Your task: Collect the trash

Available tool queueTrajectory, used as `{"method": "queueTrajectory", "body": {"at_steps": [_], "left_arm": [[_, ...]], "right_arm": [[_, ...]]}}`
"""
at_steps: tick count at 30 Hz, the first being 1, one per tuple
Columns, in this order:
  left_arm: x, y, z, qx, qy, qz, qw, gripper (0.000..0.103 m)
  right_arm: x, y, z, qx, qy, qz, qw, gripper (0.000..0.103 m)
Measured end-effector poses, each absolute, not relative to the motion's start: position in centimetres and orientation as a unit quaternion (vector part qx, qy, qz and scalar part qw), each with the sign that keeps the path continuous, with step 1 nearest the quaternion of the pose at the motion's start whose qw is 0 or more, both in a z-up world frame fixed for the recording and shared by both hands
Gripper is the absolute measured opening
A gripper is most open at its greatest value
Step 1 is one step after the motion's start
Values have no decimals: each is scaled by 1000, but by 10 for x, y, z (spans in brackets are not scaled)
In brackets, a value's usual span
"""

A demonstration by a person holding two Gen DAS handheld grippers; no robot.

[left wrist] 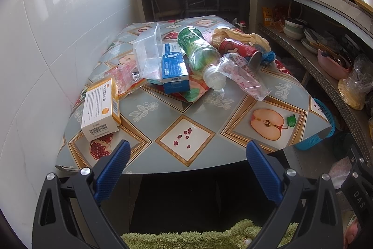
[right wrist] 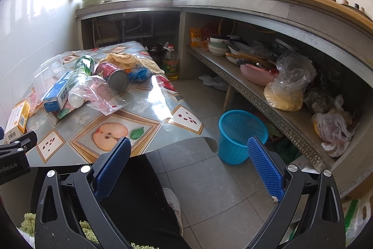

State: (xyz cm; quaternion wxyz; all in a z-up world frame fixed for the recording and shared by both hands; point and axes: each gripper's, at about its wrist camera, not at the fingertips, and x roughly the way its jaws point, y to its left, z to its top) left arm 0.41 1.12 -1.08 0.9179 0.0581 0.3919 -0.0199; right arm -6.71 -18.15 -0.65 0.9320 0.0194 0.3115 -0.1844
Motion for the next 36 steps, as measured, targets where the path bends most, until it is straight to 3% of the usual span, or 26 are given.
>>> {"method": "queueTrajectory", "body": {"at_steps": [16, 29, 36], "left_arm": [[35, 26, -22, 36, 411, -20, 910, 97], [59, 79, -10, 7, 348, -66, 935, 97], [72, 128, -2, 6, 317, -20, 948, 97]], "right_arm": [[-31, -176, -10, 3, 317, -167, 934, 95], [33, -154, 2, -8, 297, -7, 955, 95], [68, -124, -16, -74, 319, 96, 940, 95]]}}
